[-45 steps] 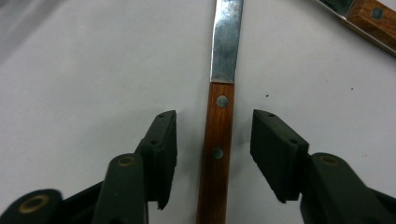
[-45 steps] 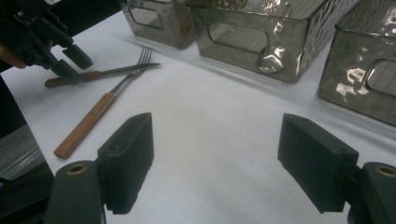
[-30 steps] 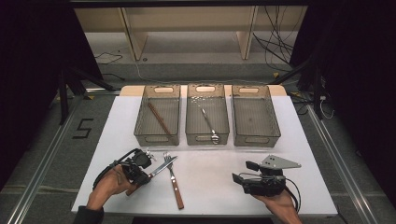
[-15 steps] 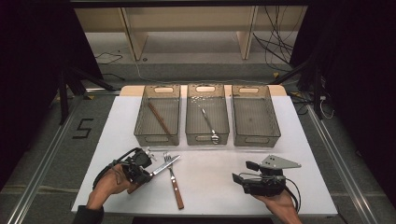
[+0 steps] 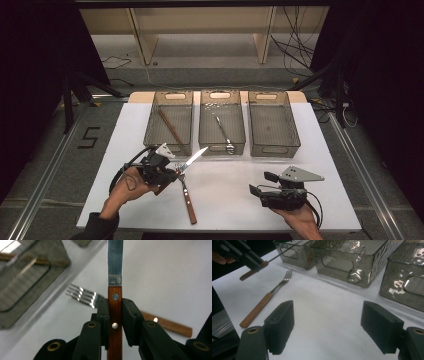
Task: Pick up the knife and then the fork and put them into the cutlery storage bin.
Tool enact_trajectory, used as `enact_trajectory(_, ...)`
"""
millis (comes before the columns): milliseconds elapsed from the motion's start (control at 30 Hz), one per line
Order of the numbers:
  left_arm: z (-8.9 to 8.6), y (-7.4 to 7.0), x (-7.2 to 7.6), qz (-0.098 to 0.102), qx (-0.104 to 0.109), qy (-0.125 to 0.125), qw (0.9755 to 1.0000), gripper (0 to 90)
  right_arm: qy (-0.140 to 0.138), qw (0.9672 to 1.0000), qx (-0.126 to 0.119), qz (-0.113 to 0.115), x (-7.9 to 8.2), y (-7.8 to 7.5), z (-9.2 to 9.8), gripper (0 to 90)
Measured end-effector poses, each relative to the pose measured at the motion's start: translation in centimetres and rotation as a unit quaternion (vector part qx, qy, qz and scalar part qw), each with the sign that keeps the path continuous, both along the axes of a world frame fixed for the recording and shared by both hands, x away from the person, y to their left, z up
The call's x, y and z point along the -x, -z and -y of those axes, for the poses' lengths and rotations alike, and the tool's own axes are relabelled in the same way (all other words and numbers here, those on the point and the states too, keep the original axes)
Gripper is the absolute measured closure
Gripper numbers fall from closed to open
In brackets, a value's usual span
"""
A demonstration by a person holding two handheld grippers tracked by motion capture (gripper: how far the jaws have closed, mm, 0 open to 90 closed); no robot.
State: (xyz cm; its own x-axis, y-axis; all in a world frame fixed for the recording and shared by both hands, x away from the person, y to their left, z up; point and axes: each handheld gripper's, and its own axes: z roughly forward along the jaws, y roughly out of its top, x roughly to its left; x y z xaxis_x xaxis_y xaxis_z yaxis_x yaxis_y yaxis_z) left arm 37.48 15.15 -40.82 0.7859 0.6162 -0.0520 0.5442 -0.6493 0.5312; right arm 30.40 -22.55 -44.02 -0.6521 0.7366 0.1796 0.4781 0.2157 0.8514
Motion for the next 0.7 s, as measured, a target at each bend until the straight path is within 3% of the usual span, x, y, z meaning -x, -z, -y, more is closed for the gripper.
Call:
enact_trajectory(233,2.3,-1.6,-1.7,0.017,0.045,0.001,0.9989,76.3,0.003,1.0000,-0.004,0.002,0.2,-0.1,0.1,27.5)
enact_trajectory(367,4.3,-3.0,-2.4,0.027,0.078,0.003,0.9966,76.3,0.005,1.0000,-0.005,0.006,0.3,-0.1,0.1,27.5)
enact_trajectory(500,6.5,-4.1,-3.5,0.031,0.098,0.011,0.9946,76.3,0.006,0.9999,-0.008,0.009,0.4,-0.2,0.0,27.4)
enact_trajectory(700,9.9,-5.0,-5.3,0.038,0.112,0.019,0.9928,76.3,0.003,0.9999,-0.008,0.015,0.7,-0.2,0.1,27.4)
